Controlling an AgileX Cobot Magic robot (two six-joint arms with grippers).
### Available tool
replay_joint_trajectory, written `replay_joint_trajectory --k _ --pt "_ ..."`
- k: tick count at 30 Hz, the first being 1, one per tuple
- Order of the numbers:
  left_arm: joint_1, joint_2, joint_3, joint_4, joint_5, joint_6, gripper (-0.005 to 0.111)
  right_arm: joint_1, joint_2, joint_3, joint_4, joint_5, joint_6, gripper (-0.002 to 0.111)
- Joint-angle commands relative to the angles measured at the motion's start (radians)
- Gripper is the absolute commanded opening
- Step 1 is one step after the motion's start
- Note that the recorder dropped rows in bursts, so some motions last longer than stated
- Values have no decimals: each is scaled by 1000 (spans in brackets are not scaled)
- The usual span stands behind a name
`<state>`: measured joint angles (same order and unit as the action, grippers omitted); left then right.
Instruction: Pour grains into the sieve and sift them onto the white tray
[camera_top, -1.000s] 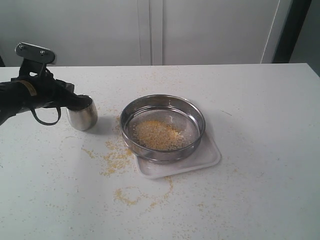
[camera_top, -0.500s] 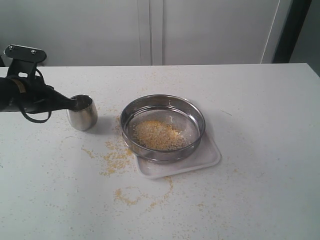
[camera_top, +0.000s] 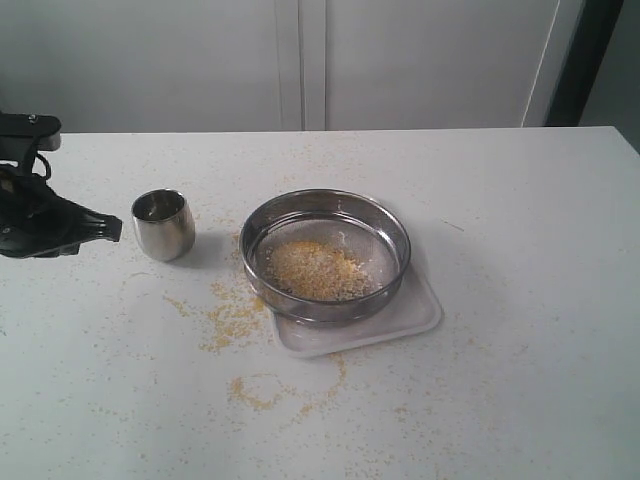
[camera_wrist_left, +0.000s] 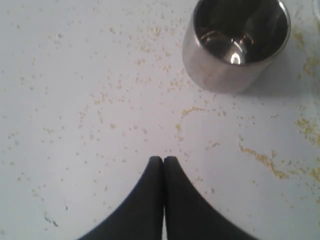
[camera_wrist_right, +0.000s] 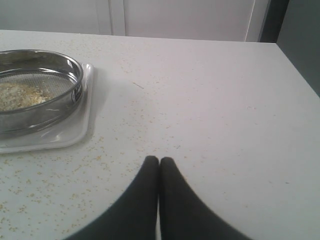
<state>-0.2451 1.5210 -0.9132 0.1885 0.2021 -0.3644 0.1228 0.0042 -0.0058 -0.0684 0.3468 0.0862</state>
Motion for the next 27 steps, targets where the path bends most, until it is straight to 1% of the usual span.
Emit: replay_joint_trajectory --k 1,6,8,16,21,23,27 --pt "3 -28 5 -36 104 -7 0 -1 -4 6 -6 -8 -3 0" --pt "1 -44 5 -104 150 11 0 -1 -4 6 -6 -8 -3 0" --pt "1 -49 5 -136 168 55 0 -1 -4 6 -6 -8 -3 0" --pt "3 -51 3 -288 243 325 0 -1 -4 6 -6 -8 -3 0" --pt "4 -51 3 -311 245 343 0 -1 -4 6 -6 -8 -3 0" --pt "19 -51 3 -321 248 343 0 -1 -4 6 -6 -8 -3 0" --pt "91 -51 3 -386 271 343 0 -1 -4 6 -6 -8 -3 0"
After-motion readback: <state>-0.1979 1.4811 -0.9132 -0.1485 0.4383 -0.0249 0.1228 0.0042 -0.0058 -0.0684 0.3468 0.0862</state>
